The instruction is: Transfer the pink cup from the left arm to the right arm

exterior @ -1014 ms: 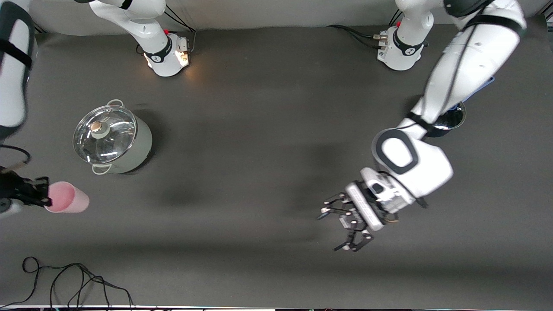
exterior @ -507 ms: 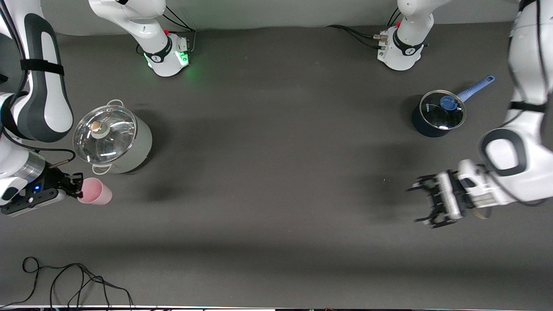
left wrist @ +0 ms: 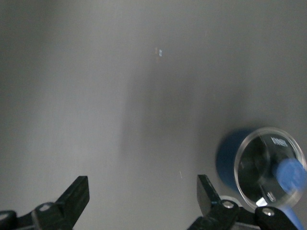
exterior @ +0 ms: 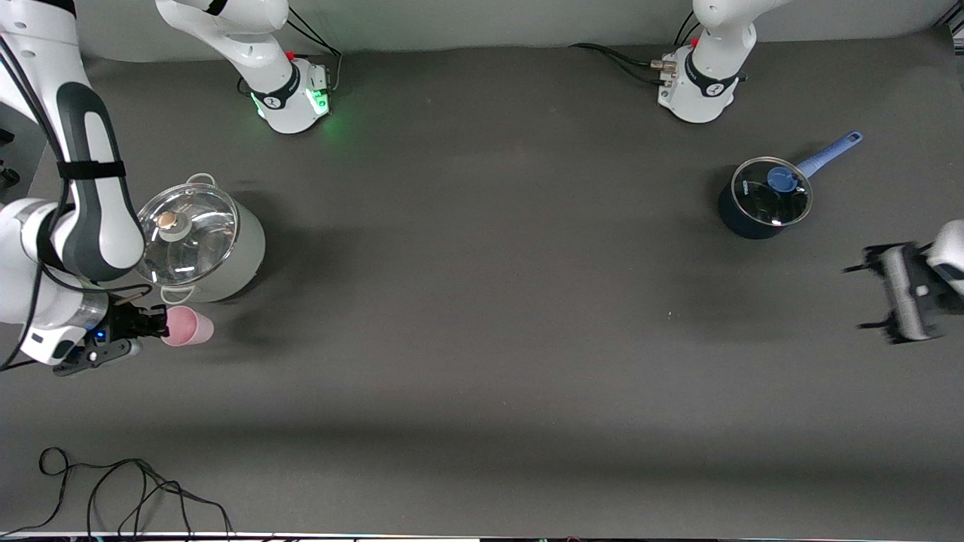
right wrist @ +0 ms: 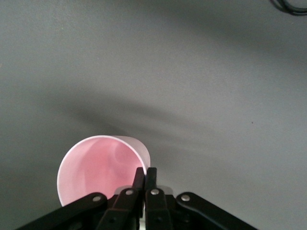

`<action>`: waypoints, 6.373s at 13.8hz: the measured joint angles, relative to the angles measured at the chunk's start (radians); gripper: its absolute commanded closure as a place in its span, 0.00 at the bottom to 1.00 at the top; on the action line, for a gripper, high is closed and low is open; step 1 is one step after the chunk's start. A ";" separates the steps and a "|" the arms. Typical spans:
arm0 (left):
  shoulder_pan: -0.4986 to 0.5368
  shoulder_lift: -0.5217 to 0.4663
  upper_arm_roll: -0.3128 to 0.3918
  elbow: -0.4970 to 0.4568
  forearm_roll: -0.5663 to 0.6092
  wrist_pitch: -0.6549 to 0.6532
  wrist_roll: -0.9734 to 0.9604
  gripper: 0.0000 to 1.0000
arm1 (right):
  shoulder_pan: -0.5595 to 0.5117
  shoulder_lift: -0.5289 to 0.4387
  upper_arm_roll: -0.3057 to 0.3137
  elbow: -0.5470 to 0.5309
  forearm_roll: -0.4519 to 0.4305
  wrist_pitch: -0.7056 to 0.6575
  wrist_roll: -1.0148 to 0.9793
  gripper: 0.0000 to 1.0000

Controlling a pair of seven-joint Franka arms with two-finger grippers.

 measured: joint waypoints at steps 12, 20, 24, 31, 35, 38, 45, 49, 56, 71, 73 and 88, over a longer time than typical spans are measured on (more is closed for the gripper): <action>-0.017 -0.057 -0.005 0.212 0.101 -0.379 -0.986 0.00 | -0.005 0.197 -0.001 0.147 0.165 0.095 -0.081 1.00; -0.020 -0.060 -0.044 0.262 0.101 -0.415 -1.355 0.00 | -0.005 0.236 0.000 0.179 0.191 0.130 -0.084 1.00; -0.034 -0.069 -0.053 0.259 0.103 -0.446 -1.381 0.00 | -0.005 0.236 0.001 0.180 0.194 0.130 -0.085 1.00; -0.106 -0.079 0.008 0.259 0.103 -0.462 -1.385 0.00 | -0.005 0.243 0.001 0.181 0.195 0.130 -0.087 0.53; -0.367 -0.095 0.289 0.257 0.074 -0.462 -1.385 0.00 | -0.005 0.244 0.001 0.181 0.196 0.130 -0.089 0.00; -0.399 -0.150 0.321 0.181 0.062 -0.382 -1.385 0.00 | -0.005 0.244 0.001 0.181 0.206 0.130 -0.089 0.00; -0.395 -0.335 0.227 -0.105 0.083 -0.149 -1.383 0.00 | -0.006 0.240 -0.001 0.202 0.208 0.103 -0.089 0.00; -0.391 -0.336 0.231 -0.116 0.100 -0.145 -1.378 0.00 | -0.007 0.190 -0.018 0.313 0.208 -0.117 -0.046 0.00; -0.392 -0.362 0.218 -0.148 0.050 -0.131 -1.372 0.00 | 0.043 -0.031 -0.019 0.348 0.174 -0.364 0.199 0.00; -0.375 -0.362 0.221 -0.171 0.029 -0.066 -1.371 0.00 | 0.085 -0.220 -0.027 0.341 0.108 -0.487 0.595 0.00; -0.380 -0.371 0.207 -0.166 0.063 -0.073 -1.369 0.00 | 0.104 -0.246 -0.026 0.338 0.041 -0.495 0.598 0.00; -0.388 -0.381 0.160 -0.141 0.082 -0.120 -1.382 0.00 | 0.017 -0.388 0.121 0.165 -0.033 -0.418 0.602 0.00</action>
